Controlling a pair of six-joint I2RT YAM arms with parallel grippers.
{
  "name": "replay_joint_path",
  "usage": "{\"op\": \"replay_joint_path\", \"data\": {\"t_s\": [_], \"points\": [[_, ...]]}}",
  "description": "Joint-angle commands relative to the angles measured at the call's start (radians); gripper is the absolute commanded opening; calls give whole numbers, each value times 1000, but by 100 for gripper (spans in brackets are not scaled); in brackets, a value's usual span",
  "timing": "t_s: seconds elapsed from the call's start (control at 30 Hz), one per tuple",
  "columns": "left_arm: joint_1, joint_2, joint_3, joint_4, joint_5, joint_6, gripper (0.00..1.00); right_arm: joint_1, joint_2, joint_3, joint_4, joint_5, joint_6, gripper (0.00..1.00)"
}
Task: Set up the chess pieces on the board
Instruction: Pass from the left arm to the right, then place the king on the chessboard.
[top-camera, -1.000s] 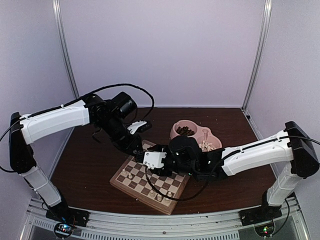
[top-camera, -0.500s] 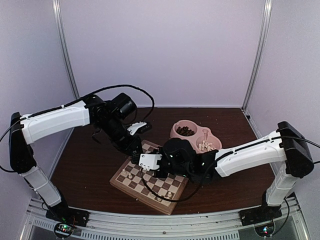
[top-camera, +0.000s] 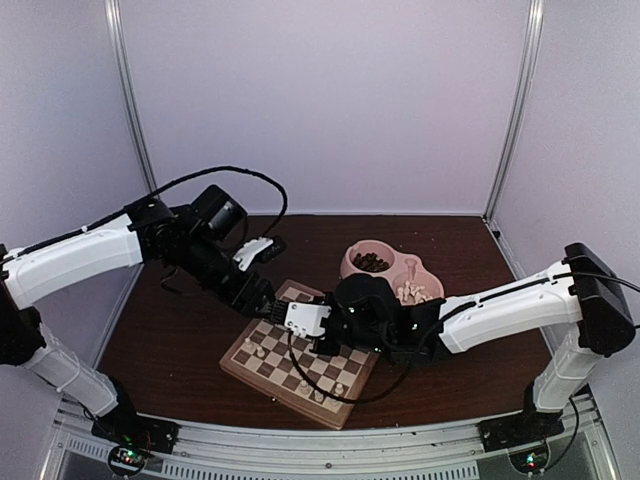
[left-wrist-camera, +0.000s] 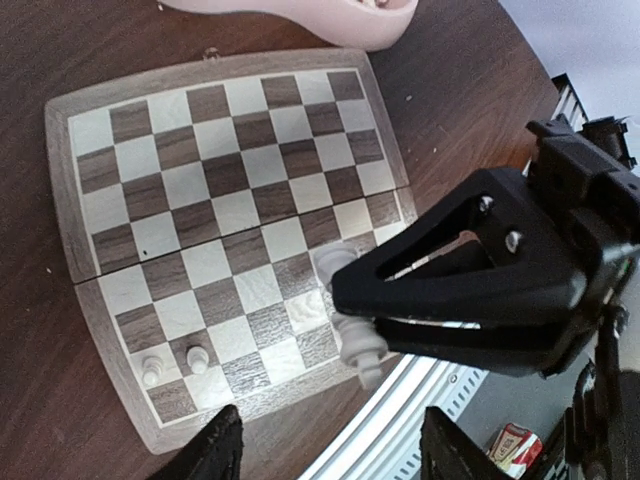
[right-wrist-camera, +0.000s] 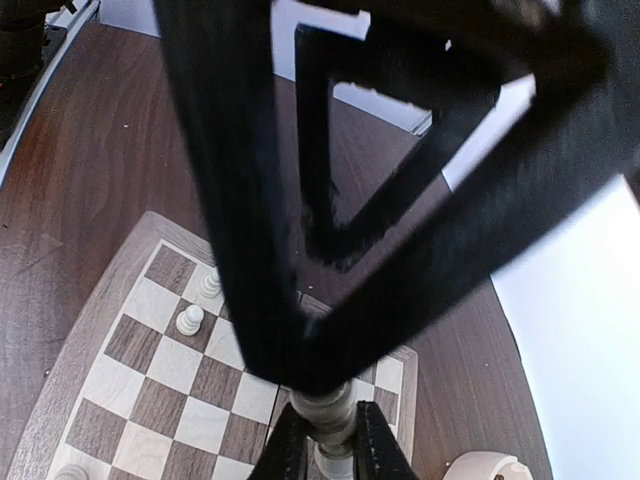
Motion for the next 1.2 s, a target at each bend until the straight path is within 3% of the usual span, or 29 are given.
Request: {"op": "replay_joint_path", "data": {"t_s": [0.0,0.27,0.47,0.63,0.8,1.17], "points": [[2,-127,-68,149,-82,1,62,-9,-75,-41,-16,-38,70,0],[1,-273,-323,605,-61,9,64,-67,-209,-198,39,-212,302,0],[-12,-313,-588,1104,48,35,62,-151,-214,-264,176,-403,478,0],[-42,-299,-643,1160,60,163,62,-175,-180,-281,251,-503,541,0],[-57,-279,-697,1285,93,174,61,-179,-139,-271,306,-547,610,0],[-90,-210,-677,1306,100,190,52,-179,-126,-272,380,-607,690,0]]}}
